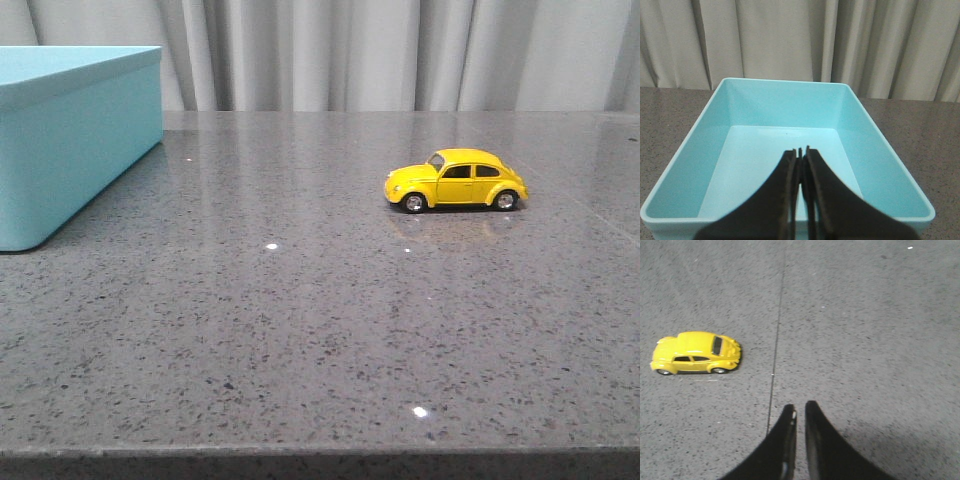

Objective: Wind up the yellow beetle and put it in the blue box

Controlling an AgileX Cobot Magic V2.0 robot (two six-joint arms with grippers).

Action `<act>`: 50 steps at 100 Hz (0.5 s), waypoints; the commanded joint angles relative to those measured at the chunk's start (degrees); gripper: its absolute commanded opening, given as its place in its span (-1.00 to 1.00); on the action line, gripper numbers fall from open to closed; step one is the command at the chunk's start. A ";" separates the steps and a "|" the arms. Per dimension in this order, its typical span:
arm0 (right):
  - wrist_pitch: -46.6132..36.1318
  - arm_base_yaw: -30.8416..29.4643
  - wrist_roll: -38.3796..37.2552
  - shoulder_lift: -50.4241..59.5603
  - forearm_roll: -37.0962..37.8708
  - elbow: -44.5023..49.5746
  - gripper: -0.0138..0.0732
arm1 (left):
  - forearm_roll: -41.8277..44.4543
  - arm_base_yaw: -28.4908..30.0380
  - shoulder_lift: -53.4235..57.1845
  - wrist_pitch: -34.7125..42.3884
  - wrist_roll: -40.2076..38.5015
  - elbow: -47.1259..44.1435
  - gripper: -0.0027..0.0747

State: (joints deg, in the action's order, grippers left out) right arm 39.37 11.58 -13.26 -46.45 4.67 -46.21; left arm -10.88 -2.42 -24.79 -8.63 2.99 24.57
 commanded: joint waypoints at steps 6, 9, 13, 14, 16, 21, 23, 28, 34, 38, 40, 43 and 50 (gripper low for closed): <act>0.39 3.83 0.78 -5.79 0.35 -6.92 -0.11 | -0.20 0.03 -0.63 5.10 -0.40 2.11 -0.98; 1.44 4.95 0.78 -7.04 0.35 -7.99 -0.04 | -0.20 0.03 -0.63 5.10 -0.40 2.11 -0.98; 2.56 6.03 0.78 -8.92 0.30 -9.63 0.06 | -0.20 0.03 -0.63 5.10 -0.40 2.11 -0.98; 3.01 6.45 0.78 -9.25 0.30 -10.19 0.07 | -0.20 0.03 -0.63 5.10 -0.40 2.11 -0.98; 3.71 7.06 0.72 -10.22 0.21 -10.73 0.12 | -0.20 0.03 -0.63 5.10 -0.40 2.11 -0.98; 5.27 8.26 0.72 -12.47 -0.23 -12.91 0.23 | -0.20 0.03 -0.63 5.10 -0.40 2.11 -0.98; 5.97 8.69 0.72 -13.47 -0.44 -13.48 0.27 | -0.20 0.03 -0.63 5.10 -0.40 2.11 -0.98; 7.73 9.59 0.72 -15.88 -0.93 -15.80 0.34 | -0.20 0.03 -0.63 5.10 -0.40 2.11 -0.98; 9.58 10.47 0.67 -18.94 -1.75 -18.14 0.38 | -0.20 0.03 -0.63 5.10 -0.40 2.11 -0.98; 10.58 11.05 0.58 -20.56 -2.46 -19.92 0.38 | -0.20 0.03 -0.63 5.10 -0.40 2.11 -0.98; 11.06 11.33 0.30 -21.52 -2.83 -20.81 0.38 | -0.20 0.03 -0.63 5.10 -0.40 2.11 -0.98; 11.64 11.64 -0.30 -22.80 -3.13 -21.94 0.38 | -0.20 0.03 -0.63 5.10 -0.40 2.11 -0.98; 13.09 12.33 -1.80 -25.93 -3.26 -24.65 0.38 | -0.20 0.03 -0.63 5.10 -0.40 2.11 -0.98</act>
State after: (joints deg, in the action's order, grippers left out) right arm 52.82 23.14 -13.83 -70.27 1.64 -66.10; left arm -10.88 -2.42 -24.79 -8.01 2.99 24.57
